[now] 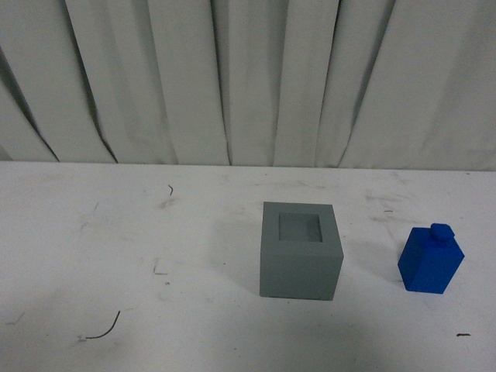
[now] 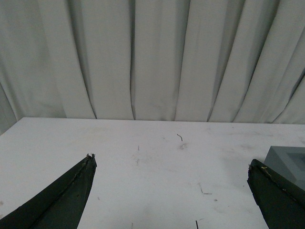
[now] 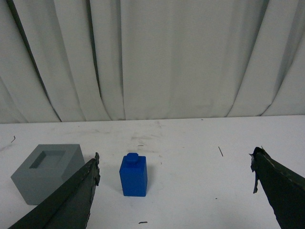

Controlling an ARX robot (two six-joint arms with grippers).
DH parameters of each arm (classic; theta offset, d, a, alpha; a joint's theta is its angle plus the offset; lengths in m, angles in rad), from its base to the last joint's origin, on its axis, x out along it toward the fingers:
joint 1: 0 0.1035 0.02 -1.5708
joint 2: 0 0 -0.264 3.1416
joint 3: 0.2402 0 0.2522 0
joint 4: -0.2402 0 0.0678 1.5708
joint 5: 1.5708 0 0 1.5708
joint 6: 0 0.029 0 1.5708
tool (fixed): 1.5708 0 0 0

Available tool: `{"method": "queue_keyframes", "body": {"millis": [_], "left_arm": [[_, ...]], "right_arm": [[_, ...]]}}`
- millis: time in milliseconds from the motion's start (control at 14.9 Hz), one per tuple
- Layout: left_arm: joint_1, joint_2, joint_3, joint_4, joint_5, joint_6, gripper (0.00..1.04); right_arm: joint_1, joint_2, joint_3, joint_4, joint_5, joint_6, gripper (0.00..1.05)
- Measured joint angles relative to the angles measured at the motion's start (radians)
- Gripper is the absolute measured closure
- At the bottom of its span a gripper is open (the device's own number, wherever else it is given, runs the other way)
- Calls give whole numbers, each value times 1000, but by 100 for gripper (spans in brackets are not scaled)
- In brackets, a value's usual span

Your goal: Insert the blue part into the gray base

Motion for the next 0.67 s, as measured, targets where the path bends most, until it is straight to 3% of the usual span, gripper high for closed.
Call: {"method": "queue_keyframes", "body": {"millis": [673], "left_arm": [[0,0,0,0,0,0,7]], "right_arm": [[0,0,0,0,0,0,6]]}}
